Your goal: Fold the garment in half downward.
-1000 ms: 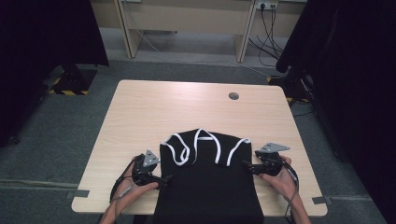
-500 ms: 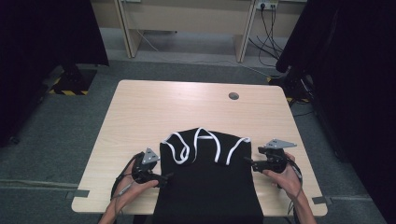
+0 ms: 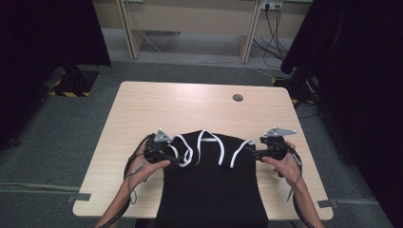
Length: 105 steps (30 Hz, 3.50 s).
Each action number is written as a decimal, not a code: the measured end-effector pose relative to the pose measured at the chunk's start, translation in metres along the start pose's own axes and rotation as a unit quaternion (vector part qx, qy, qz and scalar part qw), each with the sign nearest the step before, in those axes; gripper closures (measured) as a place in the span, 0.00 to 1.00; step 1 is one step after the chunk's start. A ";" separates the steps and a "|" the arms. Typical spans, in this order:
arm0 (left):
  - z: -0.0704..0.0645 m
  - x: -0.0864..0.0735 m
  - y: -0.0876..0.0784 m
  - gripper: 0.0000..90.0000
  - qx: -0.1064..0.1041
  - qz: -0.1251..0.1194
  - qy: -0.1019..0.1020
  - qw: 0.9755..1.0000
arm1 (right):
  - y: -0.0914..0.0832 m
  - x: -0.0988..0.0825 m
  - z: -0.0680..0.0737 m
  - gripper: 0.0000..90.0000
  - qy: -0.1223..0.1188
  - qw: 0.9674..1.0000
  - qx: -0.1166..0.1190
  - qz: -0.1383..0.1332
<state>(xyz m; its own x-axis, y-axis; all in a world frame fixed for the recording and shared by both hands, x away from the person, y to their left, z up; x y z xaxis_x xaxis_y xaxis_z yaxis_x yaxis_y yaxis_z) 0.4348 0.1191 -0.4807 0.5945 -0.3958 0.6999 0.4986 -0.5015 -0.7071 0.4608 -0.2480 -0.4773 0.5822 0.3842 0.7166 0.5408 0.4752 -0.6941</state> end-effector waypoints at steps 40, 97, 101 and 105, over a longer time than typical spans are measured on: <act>0.005 0.041 0.045 0.92 -0.027 0.020 0.055 0.998 | 0.038 0.029 0.019 0.92 -0.090 0.992 0.072 0.051; -0.063 -0.038 -0.047 0.86 -0.002 -0.111 0.144 0.983 | -0.035 -0.027 0.089 0.91 -0.174 0.980 0.078 -0.058; -0.069 -0.060 -0.047 0.85 -0.021 -0.078 0.143 0.986 | -0.042 -0.046 0.092 0.91 -0.160 0.982 0.088 -0.046; -0.068 -0.073 -0.041 0.85 -0.019 -0.048 0.142 0.989 | -0.043 -0.060 0.093 0.91 -0.159 0.982 0.094 -0.029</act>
<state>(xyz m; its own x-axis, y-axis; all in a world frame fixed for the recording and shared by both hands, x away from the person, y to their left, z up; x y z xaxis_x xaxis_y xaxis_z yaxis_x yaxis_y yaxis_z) 0.3280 0.1160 -0.4957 0.3422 -0.5418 0.7677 0.5173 -0.5734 -0.6353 0.3459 -0.2182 -0.4841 0.3184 0.5662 0.7603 0.4287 0.6294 -0.6481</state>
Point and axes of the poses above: each handheld gripper's, and its own axes: y roughly forward along the jaws, x roughly out of its top, z roughly to its left, the point moved 4 cm from there along y, roughly forward along the jaws, and after that the axes turned 3 degrees about z, right-handed, at the moved point
